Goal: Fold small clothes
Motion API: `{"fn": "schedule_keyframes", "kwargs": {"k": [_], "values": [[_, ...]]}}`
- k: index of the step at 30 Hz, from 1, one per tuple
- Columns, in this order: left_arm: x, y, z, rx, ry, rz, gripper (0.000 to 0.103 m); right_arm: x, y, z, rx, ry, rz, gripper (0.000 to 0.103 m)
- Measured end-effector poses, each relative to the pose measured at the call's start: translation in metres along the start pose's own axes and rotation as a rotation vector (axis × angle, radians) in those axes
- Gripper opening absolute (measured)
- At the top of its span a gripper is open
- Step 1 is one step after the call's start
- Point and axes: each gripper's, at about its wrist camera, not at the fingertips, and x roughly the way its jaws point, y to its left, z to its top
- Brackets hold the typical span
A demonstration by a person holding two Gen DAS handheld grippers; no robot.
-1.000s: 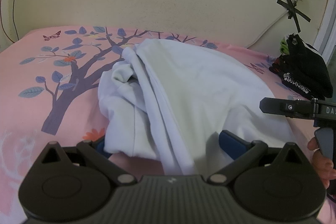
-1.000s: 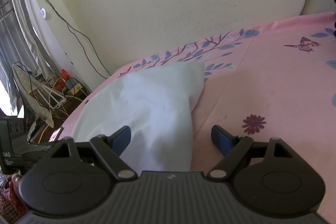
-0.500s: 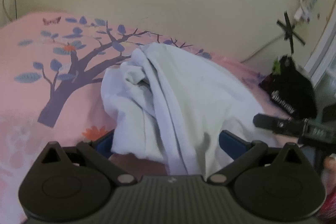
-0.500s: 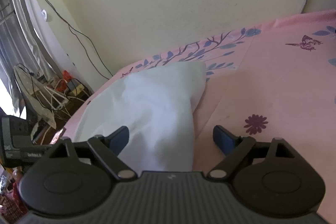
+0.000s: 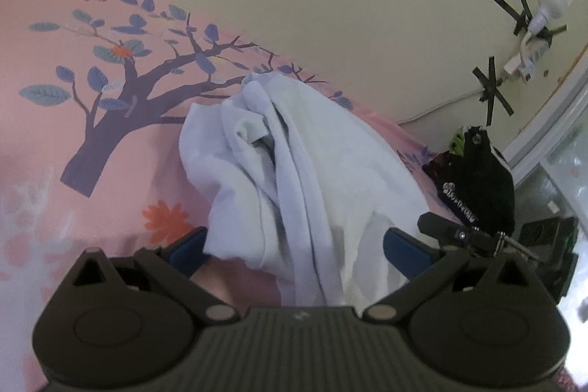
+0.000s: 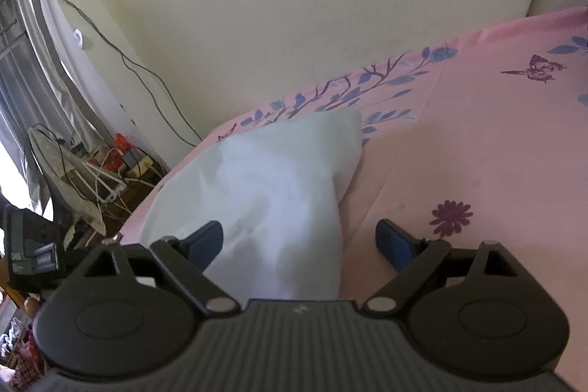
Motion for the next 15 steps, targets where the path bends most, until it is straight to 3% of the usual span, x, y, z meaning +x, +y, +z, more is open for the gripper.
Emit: {"fn": "schedule_keyframes", "kwargs": {"k": [15], "values": [[0.0, -0.013, -0.011, 0.106, -0.03, 0.049, 0.103, -0.001, -0.008, 0.001, 0.028, -0.009, 0.025, 0.085]]}}
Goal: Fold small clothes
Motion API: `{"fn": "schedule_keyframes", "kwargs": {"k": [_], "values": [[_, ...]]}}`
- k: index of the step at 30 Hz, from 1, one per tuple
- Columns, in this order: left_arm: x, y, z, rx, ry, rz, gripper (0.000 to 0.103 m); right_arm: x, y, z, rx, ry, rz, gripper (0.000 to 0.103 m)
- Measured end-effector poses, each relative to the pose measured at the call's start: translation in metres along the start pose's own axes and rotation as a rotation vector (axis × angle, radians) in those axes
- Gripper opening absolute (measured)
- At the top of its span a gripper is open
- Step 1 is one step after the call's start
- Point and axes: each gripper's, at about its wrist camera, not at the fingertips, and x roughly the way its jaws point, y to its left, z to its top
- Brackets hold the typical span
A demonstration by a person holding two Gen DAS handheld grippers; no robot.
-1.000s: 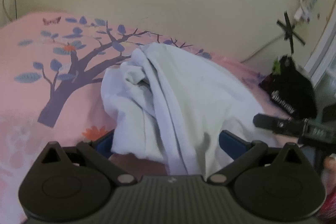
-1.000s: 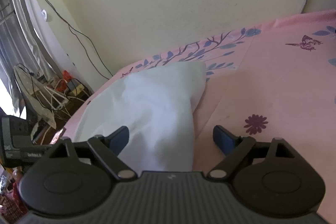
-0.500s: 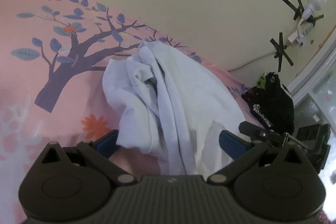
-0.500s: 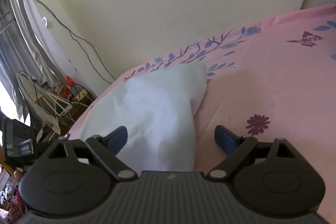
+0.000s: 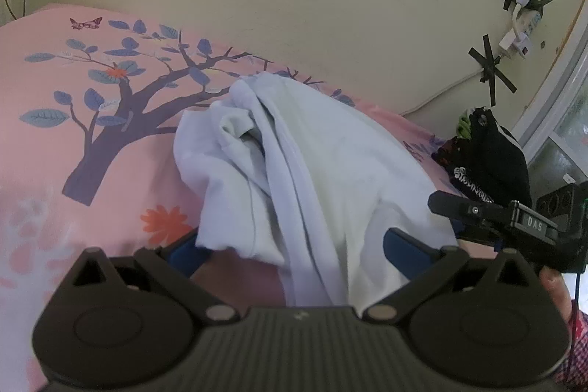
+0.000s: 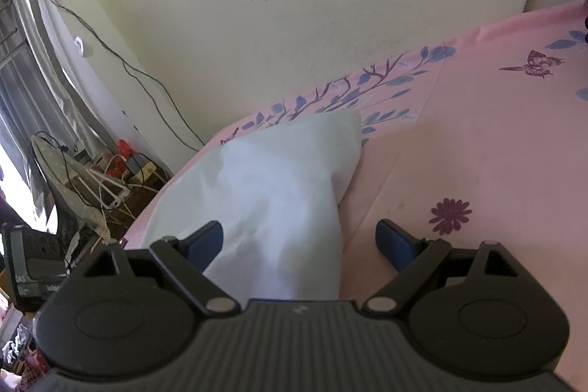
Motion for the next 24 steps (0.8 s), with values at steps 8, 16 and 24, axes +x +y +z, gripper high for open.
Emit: {"fn": "schedule_keyframes", "kwargs": {"k": [8, 16, 24], "values": [[-0.002, 0.001, -0.002, 0.008, -0.013, -0.006, 0.103, -0.001, -0.002, 0.0, 0.011, -0.003, 0.01, 0.085], [-0.007, 0.016, -0.003, -0.083, -0.047, -0.079, 0.103, -0.001, -0.002, 0.0, 0.012, -0.004, 0.01, 0.085], [-0.004, 0.009, -0.003, -0.042, -0.039, -0.05, 0.103, -0.001, -0.003, 0.0, 0.013, -0.004, 0.01, 0.085]]}}
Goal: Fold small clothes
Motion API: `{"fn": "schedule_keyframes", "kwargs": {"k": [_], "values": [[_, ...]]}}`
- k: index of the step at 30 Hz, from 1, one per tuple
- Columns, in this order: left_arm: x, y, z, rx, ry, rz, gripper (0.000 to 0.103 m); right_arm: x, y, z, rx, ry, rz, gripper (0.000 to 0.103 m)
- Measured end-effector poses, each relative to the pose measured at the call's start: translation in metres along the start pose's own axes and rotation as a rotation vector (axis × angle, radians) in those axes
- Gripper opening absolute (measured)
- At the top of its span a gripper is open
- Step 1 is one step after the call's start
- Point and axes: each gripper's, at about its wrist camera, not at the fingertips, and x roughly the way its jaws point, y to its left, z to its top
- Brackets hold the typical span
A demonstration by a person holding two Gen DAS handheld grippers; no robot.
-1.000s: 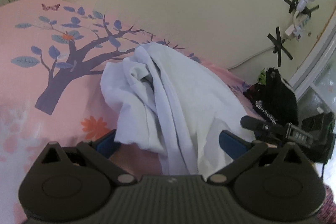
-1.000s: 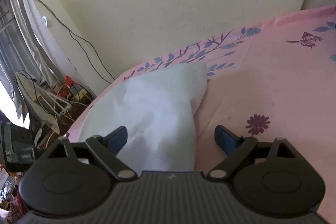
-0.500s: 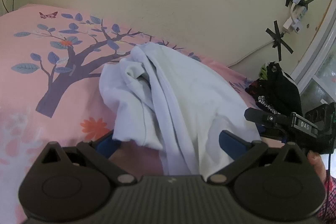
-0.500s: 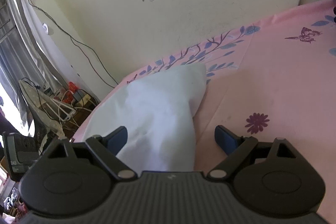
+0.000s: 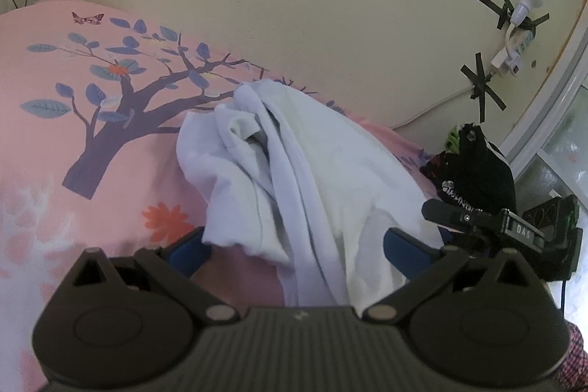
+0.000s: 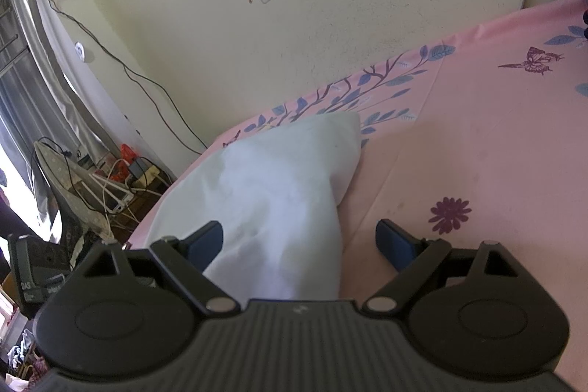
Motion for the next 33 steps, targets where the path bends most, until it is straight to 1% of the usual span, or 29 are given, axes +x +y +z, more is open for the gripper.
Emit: {"fn": "schedule_keyframes", "kwargs": {"k": [4, 33], "values": [[-0.0009, 0.0034, 0.0005, -0.009, 0.0, -0.01, 0.103, -0.0001, -0.0001, 0.0, 0.0, 0.0, 0.0, 0.085], [0.0005, 0.0012, 0.0006, 0.0, 0.002, -0.003, 0.103, -0.0005, -0.0019, 0.0, 0.002, -0.001, 0.002, 0.085]]}}
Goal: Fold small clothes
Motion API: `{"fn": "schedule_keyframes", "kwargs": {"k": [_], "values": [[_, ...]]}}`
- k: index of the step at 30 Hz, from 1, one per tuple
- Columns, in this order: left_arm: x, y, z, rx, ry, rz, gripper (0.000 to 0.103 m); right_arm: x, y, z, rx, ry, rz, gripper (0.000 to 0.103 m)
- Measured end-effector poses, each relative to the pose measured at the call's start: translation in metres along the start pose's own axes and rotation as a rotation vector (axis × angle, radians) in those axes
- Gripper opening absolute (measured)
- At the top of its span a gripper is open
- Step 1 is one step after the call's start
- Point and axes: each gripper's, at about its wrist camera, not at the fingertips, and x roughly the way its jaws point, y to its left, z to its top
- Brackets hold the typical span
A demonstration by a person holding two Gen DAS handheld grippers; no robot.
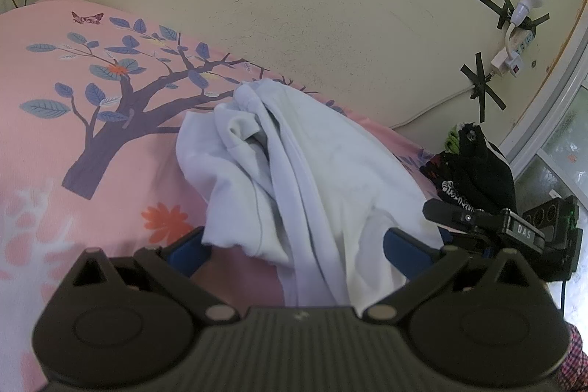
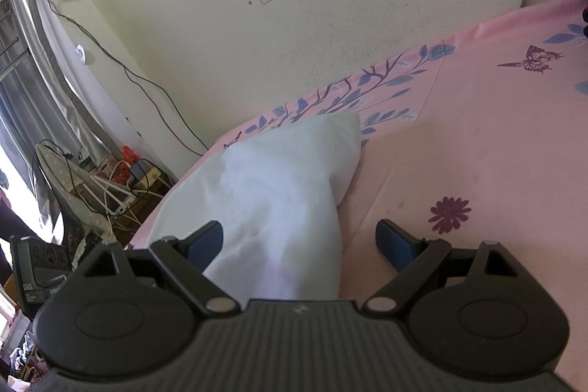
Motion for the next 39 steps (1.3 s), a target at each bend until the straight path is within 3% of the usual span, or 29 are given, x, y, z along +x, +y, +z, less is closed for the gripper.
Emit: {"fn": "schedule_keyframes", "kwargs": {"k": [39], "values": [[0.0021, 0.0019, 0.0014, 0.02, 0.014, 0.003, 0.103, -0.0004, -0.0019, 0.0003, 0.003, 0.0, 0.003, 0.085]]}}
